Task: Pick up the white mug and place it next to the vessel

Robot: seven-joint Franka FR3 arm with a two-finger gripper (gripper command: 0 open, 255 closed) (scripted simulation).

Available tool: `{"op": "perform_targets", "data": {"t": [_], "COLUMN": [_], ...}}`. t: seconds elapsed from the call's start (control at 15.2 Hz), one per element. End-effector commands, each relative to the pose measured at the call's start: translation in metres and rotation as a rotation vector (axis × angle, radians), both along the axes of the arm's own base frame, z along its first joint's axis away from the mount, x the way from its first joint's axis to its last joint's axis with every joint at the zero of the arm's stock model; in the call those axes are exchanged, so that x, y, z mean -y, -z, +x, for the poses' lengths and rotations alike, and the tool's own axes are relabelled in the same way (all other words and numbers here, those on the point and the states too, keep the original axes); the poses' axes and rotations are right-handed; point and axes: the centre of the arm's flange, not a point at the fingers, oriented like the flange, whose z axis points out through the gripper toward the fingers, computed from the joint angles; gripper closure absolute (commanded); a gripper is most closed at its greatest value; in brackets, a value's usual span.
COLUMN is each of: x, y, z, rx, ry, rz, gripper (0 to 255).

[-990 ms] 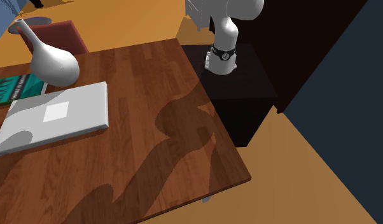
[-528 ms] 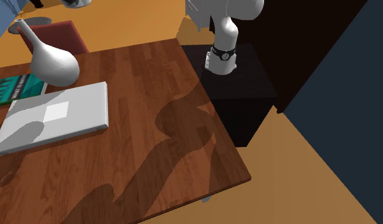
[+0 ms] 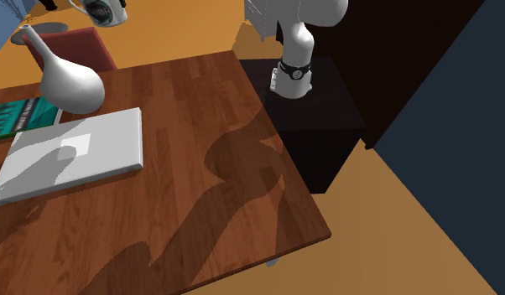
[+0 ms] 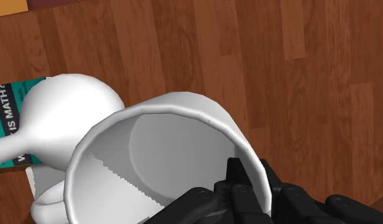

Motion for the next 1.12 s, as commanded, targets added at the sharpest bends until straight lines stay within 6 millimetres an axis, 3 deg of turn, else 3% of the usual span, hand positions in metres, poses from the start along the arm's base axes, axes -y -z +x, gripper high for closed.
{"op": "perform_targets", "data": {"t": [0.0, 1.06], "x": [0.000, 0.000], "y": [0.011, 0.096], "z": [-0.001, -0.001], "rx": [0.000, 0.000], "ry": [0.000, 0.000], "rz": [-0.001, -0.001], "gripper": [255, 255]}}
